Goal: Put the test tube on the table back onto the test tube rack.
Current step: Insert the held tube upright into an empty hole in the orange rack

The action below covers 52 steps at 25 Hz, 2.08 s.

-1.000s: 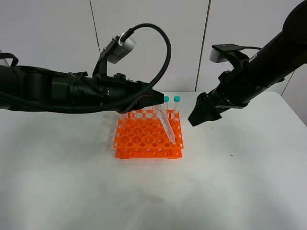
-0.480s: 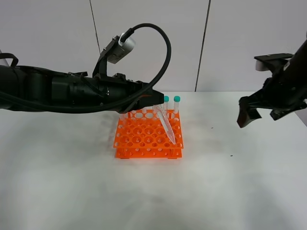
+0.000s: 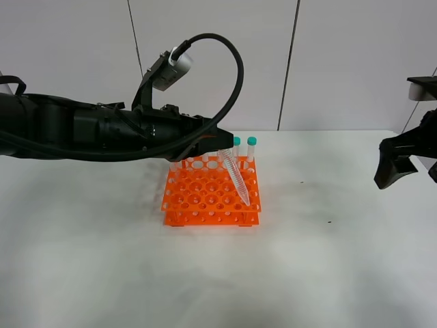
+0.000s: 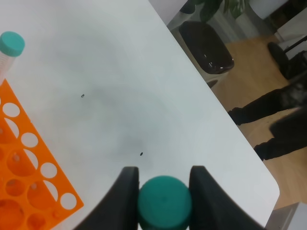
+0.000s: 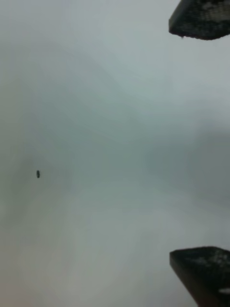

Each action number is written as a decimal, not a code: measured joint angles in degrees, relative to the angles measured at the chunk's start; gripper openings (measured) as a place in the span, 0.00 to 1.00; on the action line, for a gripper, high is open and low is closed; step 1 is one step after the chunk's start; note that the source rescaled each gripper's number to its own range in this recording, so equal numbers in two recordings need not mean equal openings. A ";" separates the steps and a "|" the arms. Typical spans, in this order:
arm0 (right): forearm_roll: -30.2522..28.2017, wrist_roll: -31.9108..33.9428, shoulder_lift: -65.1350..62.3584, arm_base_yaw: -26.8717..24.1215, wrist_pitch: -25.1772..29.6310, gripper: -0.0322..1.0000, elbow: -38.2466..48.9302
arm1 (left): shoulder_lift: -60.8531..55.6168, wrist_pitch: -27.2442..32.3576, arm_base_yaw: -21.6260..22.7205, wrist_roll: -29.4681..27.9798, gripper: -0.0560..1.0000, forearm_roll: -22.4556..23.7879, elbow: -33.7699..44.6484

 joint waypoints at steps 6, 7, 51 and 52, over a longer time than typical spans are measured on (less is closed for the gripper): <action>0.39 1.03 -17.57 0.00 0.24 0.93 13.47 | 0.00 0.00 0.00 0.00 0.07 0.00 0.00; 0.39 1.03 -21.66 0.00 0.29 0.93 16.59 | 0.00 0.00 0.00 0.00 0.07 0.00 0.00; 0.40 1.63 -80.06 0.00 -10.13 0.93 36.85 | -15.76 -20.52 -1.41 -8.46 0.07 36.51 0.00; 0.40 1.63 -80.06 0.00 -10.13 0.93 36.85 | -15.62 -22.70 -2.18 -12.52 0.07 42.27 0.00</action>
